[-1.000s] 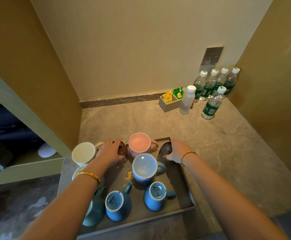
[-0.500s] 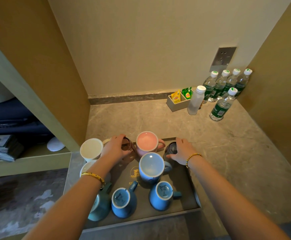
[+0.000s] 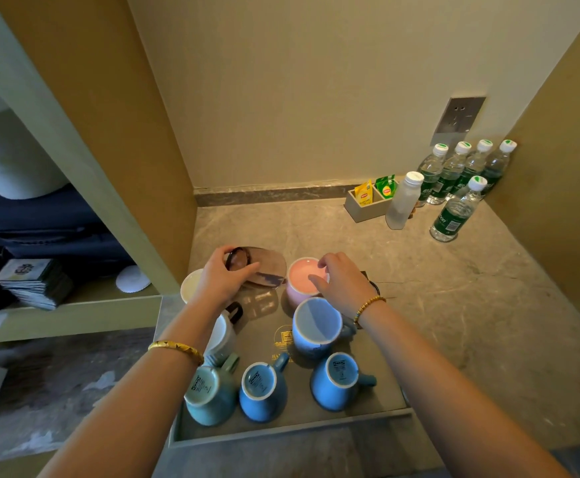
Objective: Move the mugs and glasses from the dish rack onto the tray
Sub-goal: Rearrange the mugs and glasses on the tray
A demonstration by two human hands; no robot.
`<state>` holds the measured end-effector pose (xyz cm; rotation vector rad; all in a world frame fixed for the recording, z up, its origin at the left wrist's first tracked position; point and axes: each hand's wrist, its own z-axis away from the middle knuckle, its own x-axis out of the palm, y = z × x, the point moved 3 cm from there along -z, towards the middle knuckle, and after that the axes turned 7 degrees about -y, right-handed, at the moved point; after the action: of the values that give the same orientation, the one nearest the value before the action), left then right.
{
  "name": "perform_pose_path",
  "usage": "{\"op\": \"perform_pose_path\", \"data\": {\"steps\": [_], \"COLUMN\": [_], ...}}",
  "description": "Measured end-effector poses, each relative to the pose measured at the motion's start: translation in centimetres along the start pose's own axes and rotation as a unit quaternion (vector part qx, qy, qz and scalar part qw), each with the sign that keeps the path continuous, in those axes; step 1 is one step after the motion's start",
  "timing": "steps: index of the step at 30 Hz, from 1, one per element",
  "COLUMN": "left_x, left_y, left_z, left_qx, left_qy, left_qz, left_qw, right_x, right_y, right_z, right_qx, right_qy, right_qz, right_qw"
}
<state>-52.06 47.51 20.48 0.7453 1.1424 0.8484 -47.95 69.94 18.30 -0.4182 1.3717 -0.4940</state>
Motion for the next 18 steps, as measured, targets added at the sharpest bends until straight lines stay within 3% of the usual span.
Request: {"op": "perform_pose_path", "data": {"steps": [5, 8, 12, 16, 18], "left_x": [-1.1, -1.0, 1.2, 4.5, 6.4], "left_y": [0.2, 1.3, 4.3, 7.1, 8.1], "left_z": [1.5, 2.1, 2.3, 2.6, 3.1], "left_qx": [-0.031, 0.02, 0.086, 0.151, 0.17], "left_qy": [-0.022, -0.043, -0.089, -0.13, -0.157], "left_qz": [0.073, 0.046, -0.019, -0.078, -0.08], "left_qw": [0.997, 0.998, 0.992, 0.977, 0.97], "right_x": [0.3, -0.8, -1.6, -2.6, -3.2], "right_y": [-1.2, -2.3, -3.8, -3.3, -2.1], "right_z": [-0.2, 0.4, 2.1, 3.6, 4.5], "right_qx": [0.009, -0.017, -0.064, -0.051, -0.035], "right_qy": [-0.042, -0.023, -0.094, -0.029, 0.013], "right_qz": [0.012, -0.063, -0.123, -0.037, -0.048], "right_qw": [0.999, 0.998, 0.986, 0.998, 0.998]}}
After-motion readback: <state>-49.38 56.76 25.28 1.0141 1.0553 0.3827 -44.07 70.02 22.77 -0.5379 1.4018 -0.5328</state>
